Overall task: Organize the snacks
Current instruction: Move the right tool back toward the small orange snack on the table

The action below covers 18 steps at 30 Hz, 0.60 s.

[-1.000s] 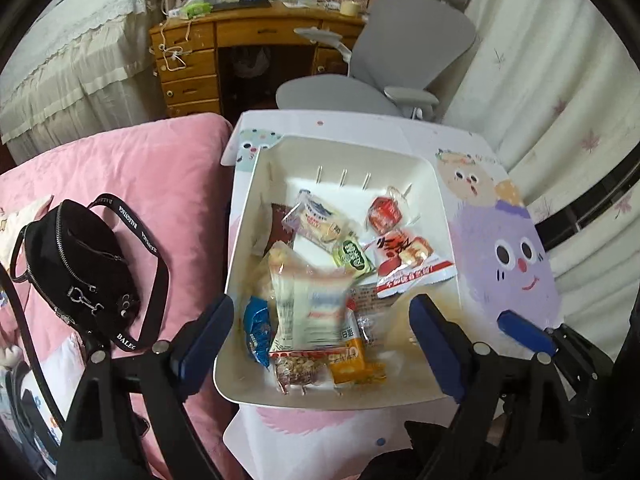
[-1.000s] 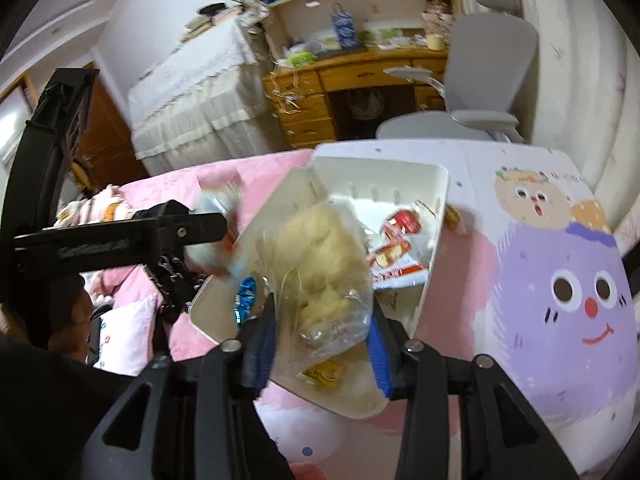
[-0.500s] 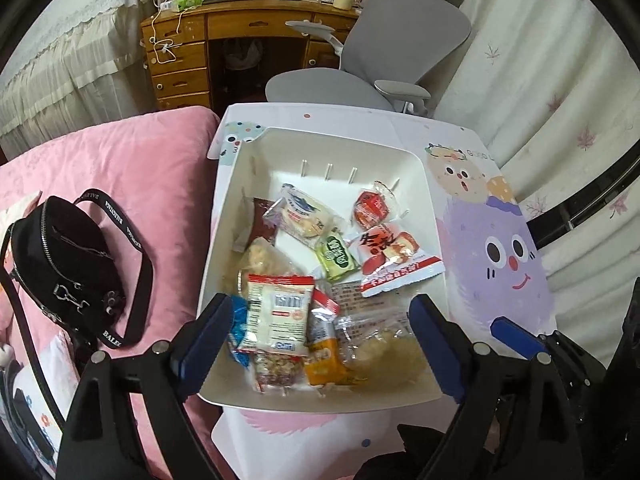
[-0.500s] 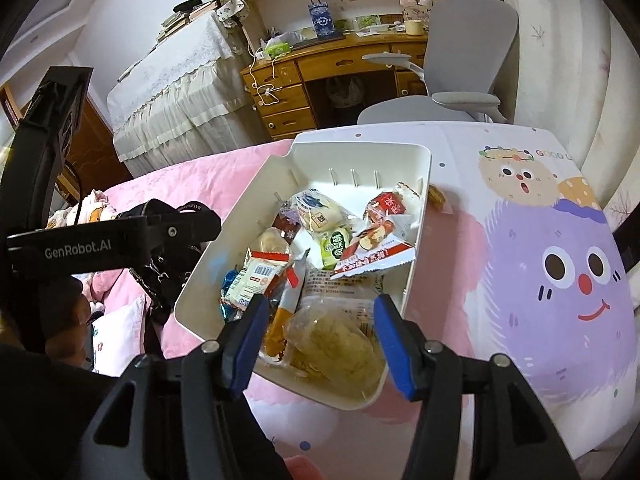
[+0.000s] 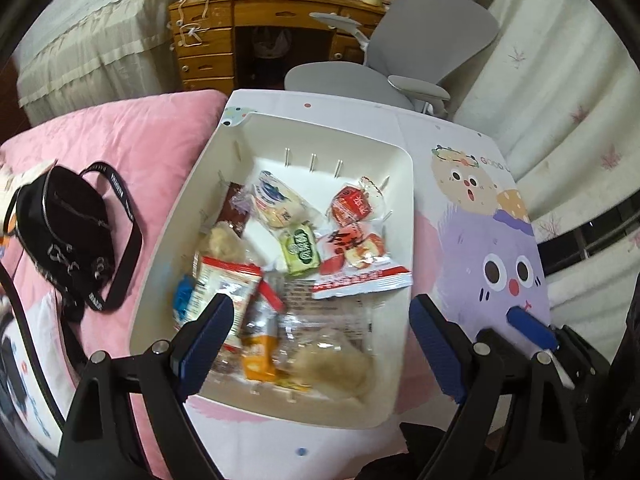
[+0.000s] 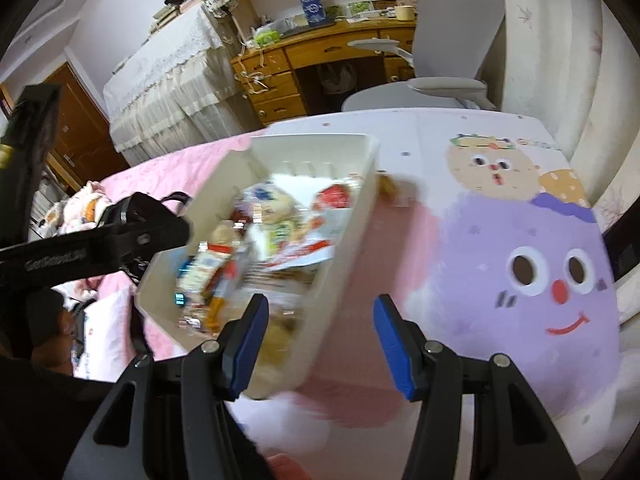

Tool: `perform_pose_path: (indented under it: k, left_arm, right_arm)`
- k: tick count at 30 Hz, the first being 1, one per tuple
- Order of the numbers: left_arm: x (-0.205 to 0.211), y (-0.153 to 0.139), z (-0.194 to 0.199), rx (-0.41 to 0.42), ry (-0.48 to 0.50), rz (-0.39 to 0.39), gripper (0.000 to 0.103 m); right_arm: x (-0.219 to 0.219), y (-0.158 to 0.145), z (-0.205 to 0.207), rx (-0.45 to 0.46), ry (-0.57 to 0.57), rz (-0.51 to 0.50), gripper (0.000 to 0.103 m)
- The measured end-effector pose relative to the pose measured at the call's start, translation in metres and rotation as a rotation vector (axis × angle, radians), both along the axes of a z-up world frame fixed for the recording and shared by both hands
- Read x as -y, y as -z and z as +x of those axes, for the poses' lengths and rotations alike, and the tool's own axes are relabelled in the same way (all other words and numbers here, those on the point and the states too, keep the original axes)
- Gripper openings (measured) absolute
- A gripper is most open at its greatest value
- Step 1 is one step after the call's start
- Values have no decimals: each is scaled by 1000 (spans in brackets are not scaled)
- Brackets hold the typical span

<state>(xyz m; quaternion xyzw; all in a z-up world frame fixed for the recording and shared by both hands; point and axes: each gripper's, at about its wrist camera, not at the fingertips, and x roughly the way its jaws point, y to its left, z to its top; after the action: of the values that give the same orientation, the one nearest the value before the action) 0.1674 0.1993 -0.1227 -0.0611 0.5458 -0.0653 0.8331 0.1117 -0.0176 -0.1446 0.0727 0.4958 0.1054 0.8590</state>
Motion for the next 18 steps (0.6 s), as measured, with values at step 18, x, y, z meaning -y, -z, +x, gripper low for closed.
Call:
perform_pose_path:
  k: [18]
  left_arm:
    - [73,19,8,-14,-146,33,89]
  right_arm:
    - [82,56,97,78,-196,-92,55]
